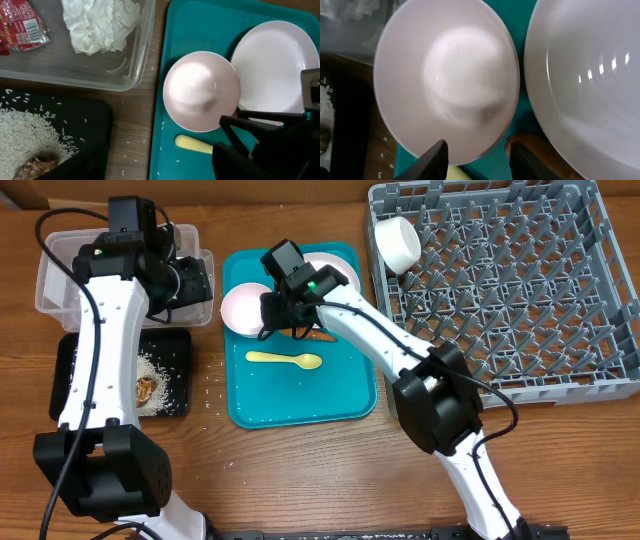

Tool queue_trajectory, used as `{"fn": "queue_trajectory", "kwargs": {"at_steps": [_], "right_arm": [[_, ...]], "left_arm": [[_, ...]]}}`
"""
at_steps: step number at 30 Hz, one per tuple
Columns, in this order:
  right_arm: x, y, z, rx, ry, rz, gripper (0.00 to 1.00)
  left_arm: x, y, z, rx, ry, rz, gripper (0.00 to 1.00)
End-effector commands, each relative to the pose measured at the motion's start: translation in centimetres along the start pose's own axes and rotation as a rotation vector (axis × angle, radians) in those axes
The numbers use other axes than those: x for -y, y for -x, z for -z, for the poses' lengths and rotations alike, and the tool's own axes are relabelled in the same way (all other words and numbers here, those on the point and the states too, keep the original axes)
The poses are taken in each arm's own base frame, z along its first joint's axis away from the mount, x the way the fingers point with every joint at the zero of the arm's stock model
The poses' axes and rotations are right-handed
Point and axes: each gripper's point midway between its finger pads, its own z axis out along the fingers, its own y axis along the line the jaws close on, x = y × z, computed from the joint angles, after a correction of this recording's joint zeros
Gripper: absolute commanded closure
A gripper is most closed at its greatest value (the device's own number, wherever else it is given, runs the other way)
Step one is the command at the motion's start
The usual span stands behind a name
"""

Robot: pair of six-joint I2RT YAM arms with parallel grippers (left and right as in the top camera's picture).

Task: Sort waste into correct bins and load items into the dishwasher
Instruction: 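Reach the right gripper to the pink bowl and grasp its rim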

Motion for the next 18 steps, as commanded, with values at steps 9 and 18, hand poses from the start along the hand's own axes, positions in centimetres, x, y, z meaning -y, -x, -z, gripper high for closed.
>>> {"fn": "queue_trajectory", "kwargs": {"at_steps": [9, 18], "right_arm": [[1.1, -1.2, -2.9, -0.036, -0.023, -0.017, 0.72], [0.9, -0.4, -2.7, -0.012, -0.011, -0.015, 0.96]], "left_arm": [[-0.5, -0.2, -0.4, -0.010, 0.023, 0.021, 0.29], [-0.5, -0.2, -0.4, -0.010, 0.024, 0.021, 0.29]]}}
